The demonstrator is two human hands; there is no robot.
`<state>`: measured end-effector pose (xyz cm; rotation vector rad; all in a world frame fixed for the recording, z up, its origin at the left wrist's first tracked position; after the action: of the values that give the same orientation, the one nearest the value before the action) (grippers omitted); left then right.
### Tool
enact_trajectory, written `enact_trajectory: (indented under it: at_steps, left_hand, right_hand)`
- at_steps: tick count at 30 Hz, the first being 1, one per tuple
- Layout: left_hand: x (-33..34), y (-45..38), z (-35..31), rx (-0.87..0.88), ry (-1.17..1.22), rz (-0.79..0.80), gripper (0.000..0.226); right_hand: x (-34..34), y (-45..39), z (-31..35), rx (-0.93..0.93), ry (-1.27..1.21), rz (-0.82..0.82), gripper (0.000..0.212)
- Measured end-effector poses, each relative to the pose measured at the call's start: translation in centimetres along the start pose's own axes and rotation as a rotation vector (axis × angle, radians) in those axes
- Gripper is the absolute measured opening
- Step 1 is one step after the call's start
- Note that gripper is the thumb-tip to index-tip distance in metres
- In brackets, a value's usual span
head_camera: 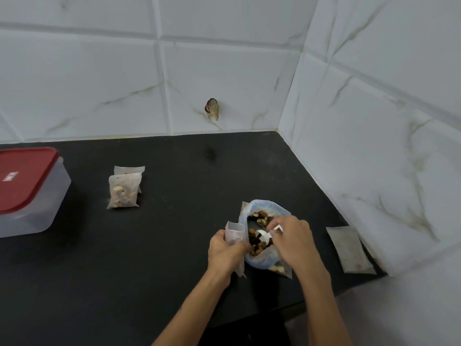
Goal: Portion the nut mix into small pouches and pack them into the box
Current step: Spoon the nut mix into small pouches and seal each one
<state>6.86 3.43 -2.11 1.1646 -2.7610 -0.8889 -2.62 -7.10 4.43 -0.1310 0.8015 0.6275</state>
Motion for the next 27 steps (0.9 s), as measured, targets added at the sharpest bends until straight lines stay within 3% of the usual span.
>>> enact_trajectory:
  at_steps: [3, 7, 12, 15, 27]
  left_hand:
    - [0.4, -0.1, 0.3, -0.011, 0.118, 0.024, 0.036]
    - [1.0, -0.3, 0.3, 0.015, 0.220, 0.049, 0.038]
    - [1.2, -0.3, 0.0, 0.071, 0.183, 0.082, 0.054]
    - [1.0, -0.2, 0.0, 0.068, 0.132, 0.048, 0.051]
    - [0.4, 0.8, -0.4, 0.166, -0.132, -0.031, 0.031]
  right_hand:
    - [-0.6, 0.0, -0.5, 0.093, -0.050, 0.042, 0.019]
    - [-1.1, 0.2, -1.7, 0.289, -0.311, -0.003, 0.017]
    - [-0.4, 0.4, -3.6, 0.523, -0.710, -0.093, 0.019]
    - [0.1, 0.8, -4.4, 0.630, -0.967, -0.078, 0.020]
    - [0.6, 1.5, -4.8, 0.704, -1.347, -0.079, 0.021]
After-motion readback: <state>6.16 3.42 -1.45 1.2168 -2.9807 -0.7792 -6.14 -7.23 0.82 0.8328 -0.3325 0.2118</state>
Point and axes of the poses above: each hand's wrist, its own y-axis away from the middle knuckle, its own x-axis out of the palm, z = x × y, the point moved 3 cm from there along -y, towards the middle knuckle, and after that the axes turned 15 degrees about -y, right-handed, at the moved point
